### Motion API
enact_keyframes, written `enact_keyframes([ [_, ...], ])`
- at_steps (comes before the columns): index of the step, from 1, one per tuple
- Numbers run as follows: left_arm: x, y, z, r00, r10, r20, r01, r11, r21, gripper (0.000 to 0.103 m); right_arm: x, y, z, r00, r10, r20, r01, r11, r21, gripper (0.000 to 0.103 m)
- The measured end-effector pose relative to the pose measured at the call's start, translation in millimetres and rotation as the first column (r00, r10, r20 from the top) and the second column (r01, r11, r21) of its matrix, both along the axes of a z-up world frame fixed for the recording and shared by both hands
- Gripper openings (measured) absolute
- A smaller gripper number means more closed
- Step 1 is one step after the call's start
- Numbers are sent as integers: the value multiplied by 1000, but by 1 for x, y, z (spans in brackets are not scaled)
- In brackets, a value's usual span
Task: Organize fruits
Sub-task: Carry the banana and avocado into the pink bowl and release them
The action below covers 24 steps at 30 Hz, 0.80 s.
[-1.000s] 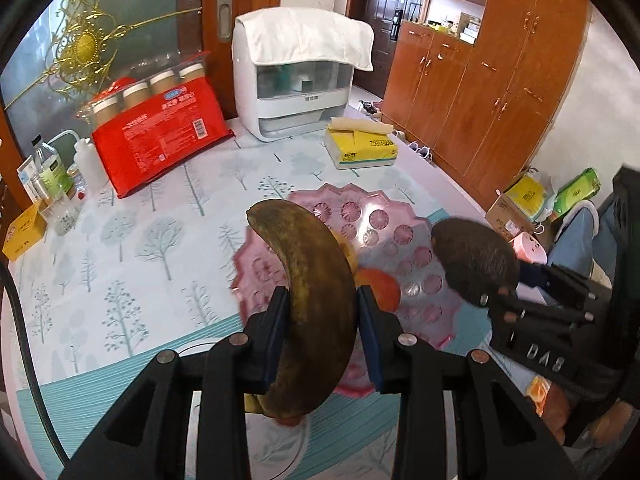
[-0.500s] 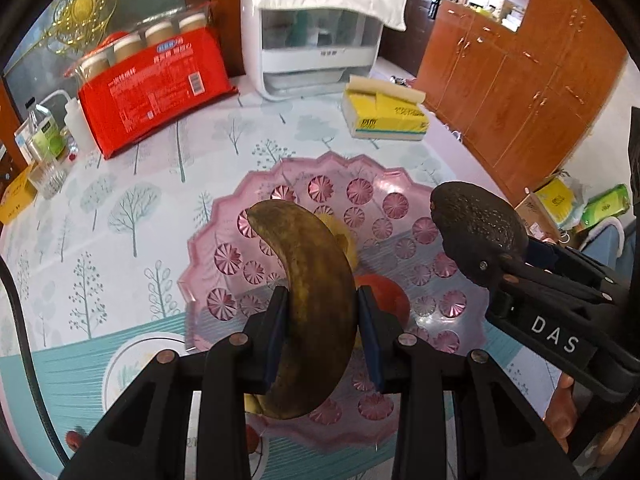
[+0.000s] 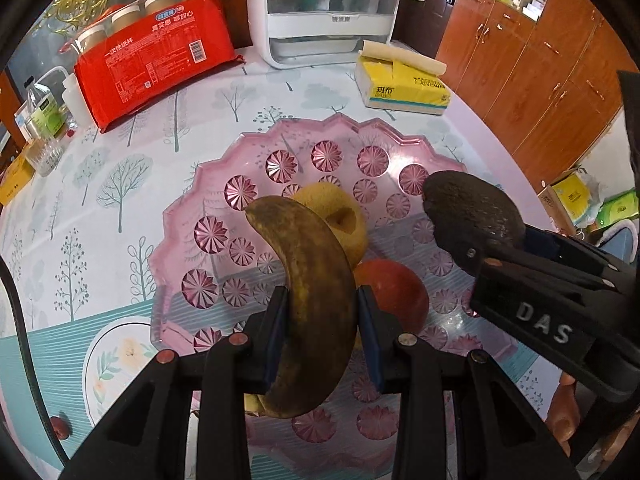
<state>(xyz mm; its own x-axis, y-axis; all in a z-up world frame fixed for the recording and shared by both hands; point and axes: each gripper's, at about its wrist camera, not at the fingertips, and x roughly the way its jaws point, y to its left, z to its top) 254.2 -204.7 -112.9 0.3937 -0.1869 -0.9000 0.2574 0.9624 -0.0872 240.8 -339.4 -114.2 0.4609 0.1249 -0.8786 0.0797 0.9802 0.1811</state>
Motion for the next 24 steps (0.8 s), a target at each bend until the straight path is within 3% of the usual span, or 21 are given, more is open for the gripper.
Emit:
enact_keyframes([
  [9,1,-2,-8,1000,7,-23,-6,1000,17,33,12,10,-23,996,36,-82,-38,999,-18,59],
  [12,0,-1,-9,1000,5,-30,-5,1000,18,34,11,10,-24,996,43,-74,-44,999,-15,61],
  [13,-1,-2,-9,1000,6,-24,-5,1000,23,38,10,10,-20,998,48,-51,-48,999,-16,61],
  [16,-2,-1,-6,1000,15,-5,-15,999,36,64,9,13,-10,998,61,-20,-61,998,-20,61],
  [20,-5,0,0,1000,17,19,-17,999,44,83,9,15,-7,997,72,-15,-72,997,-19,61],
  [24,-8,1,3,1000,15,20,-16,998,59,89,7,15,-7,997,76,-22,-76,997,-7,61],
])
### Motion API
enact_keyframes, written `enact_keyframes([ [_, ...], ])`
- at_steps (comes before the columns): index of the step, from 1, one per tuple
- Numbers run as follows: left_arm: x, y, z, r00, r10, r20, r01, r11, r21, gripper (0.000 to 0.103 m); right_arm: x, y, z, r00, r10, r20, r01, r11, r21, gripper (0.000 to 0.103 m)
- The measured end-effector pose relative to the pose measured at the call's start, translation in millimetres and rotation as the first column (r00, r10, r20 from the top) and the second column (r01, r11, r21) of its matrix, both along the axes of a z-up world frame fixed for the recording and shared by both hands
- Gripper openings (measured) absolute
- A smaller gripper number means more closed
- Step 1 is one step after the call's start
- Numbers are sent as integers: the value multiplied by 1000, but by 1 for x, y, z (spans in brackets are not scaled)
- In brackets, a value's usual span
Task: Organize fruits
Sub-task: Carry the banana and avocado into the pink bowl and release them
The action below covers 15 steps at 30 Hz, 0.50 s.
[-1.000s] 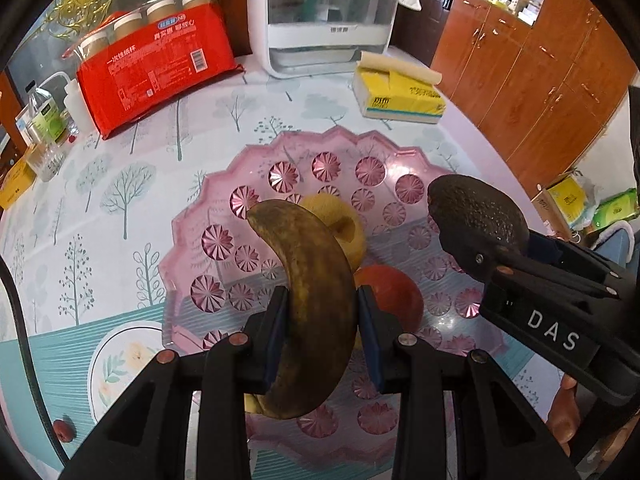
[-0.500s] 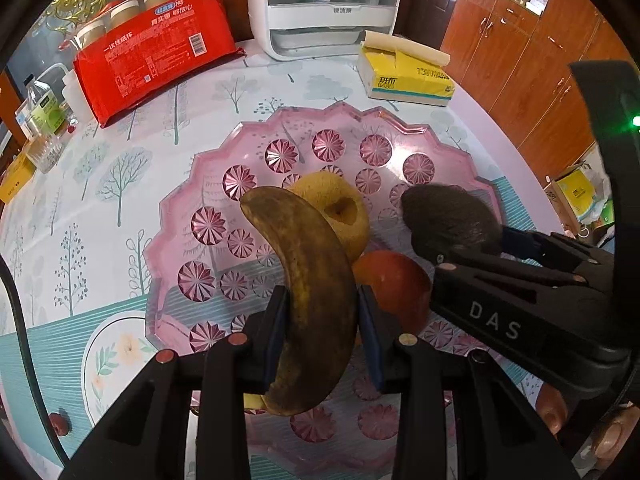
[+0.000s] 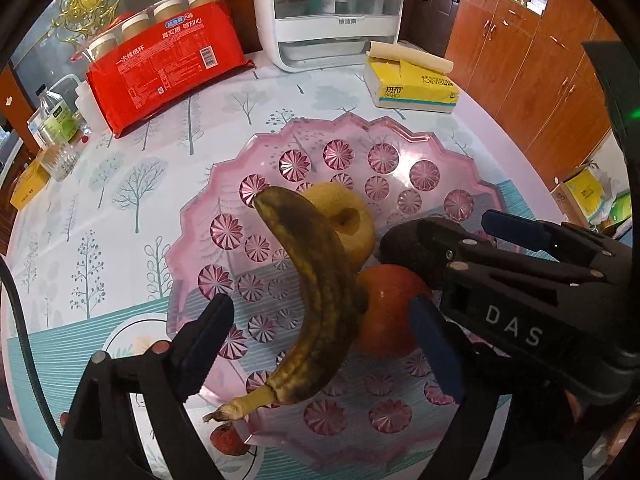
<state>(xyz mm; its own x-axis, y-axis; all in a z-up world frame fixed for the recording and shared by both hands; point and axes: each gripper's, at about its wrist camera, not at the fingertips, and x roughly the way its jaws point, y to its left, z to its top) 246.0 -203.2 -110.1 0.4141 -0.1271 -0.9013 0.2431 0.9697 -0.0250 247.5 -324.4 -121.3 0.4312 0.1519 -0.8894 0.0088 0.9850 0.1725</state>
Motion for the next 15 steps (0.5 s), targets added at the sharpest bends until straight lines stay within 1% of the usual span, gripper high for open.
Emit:
enact_keyframes([
  [6,-4,3,1,1000,0,-18,0,1000,-1,89,-5,0,2,1000,0,-1,0,1000,8,61],
  [12,-13,4,8,1000,-12,0,12,1000,-13,89,-11,0,7,1000,-2,8,2,1000,12,61],
  [15,-16,7,11,1000,-8,-5,8,1000,-22,89,-14,0,8,1000,-3,7,3,1000,14,61],
])
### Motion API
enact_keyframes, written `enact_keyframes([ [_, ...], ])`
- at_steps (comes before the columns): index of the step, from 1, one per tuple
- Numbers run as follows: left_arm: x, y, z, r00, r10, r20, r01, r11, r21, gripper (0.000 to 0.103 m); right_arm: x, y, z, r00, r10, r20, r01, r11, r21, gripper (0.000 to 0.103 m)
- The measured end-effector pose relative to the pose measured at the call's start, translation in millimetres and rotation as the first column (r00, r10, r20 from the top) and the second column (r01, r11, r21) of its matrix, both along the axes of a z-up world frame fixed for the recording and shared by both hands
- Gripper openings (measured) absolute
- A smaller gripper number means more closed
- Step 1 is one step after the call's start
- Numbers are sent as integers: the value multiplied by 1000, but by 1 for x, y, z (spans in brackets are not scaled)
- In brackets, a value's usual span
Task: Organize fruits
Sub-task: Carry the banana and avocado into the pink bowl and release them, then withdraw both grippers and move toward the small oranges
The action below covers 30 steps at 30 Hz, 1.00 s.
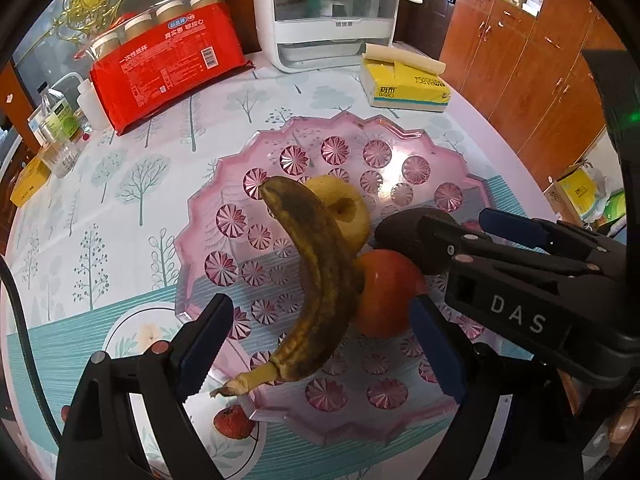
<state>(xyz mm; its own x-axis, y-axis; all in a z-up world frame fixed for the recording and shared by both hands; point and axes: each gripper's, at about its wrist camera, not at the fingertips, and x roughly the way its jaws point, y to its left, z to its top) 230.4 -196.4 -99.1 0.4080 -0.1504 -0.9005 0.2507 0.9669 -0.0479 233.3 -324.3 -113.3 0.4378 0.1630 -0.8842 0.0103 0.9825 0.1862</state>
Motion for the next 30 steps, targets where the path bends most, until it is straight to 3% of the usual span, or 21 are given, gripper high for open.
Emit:
enact_keyframes([
  [14,-19,25,17,999,43,33,-43,999,-19,89,-22,5,10,1000,-12,1,12,1000,-2,61],
  [30,-50,83,53,993,90,80,-88,996,-30,89,-60,29,48,999,-14,48,14,1000,14,61],
])
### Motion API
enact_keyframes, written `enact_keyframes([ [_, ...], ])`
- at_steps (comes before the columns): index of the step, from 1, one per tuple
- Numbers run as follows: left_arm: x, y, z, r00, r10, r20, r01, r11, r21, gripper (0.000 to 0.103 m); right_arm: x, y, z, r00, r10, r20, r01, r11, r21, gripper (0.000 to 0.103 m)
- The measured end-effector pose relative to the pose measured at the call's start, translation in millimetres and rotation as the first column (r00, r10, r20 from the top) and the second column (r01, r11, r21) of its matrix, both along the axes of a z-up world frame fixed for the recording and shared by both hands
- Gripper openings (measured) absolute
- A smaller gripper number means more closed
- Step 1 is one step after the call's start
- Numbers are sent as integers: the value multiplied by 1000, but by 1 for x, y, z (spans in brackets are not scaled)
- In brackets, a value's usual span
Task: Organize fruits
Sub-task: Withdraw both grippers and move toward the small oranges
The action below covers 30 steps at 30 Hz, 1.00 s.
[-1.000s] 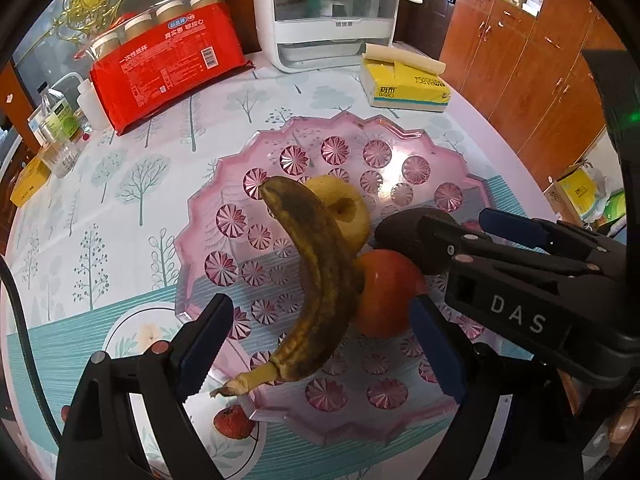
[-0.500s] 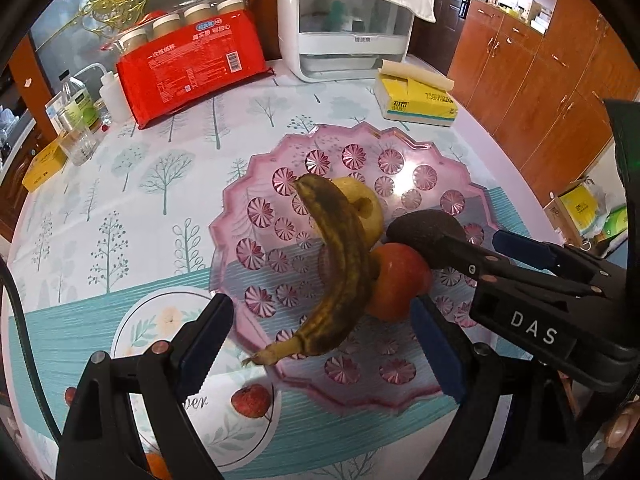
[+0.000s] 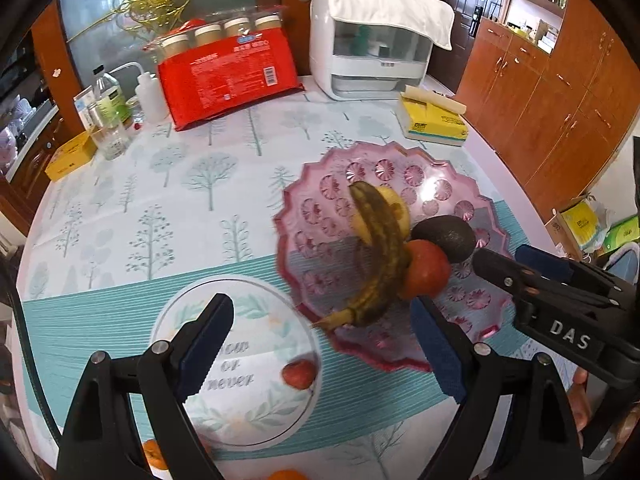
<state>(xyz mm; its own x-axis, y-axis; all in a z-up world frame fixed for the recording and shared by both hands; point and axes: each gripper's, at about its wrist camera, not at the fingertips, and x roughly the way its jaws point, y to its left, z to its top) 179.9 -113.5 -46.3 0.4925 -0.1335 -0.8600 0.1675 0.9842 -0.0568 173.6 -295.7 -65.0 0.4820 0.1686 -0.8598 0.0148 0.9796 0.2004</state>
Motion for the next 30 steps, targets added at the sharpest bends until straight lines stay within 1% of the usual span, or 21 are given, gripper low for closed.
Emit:
enact_keyframes([
  [3,-5,14,6,1000,6,6,-6,1000,17,89,-8,9,7,1000,5,5,-5,1000,3,61],
  [9,-14,46,21,1000,27,13,-27,1000,10,89,-25,33,22,1000,20,21,-20,1000,2,61],
  [12,-19,64,29,999,40,25,-40,999,20,89,-34,48,29,999,28,29,-28,1000,4,61],
  [19,-25,110,36,998,57,18,-57,998,21,89,-46,84,40,998,41,40,-41,999,3,61],
  [24,-32,144,34,998,62,10,-62,998,30,89,-57,110,42,998,58,39,-58,998,-4,61],
  [27,-39,165,25,999,52,-4,-52,998,42,89,-64,125,38,997,68,33,-67,998,-14,61],
  [30,-47,178,10,1000,17,-24,-16,997,69,89,-72,140,29,997,81,18,-81,996,-23,61],
])
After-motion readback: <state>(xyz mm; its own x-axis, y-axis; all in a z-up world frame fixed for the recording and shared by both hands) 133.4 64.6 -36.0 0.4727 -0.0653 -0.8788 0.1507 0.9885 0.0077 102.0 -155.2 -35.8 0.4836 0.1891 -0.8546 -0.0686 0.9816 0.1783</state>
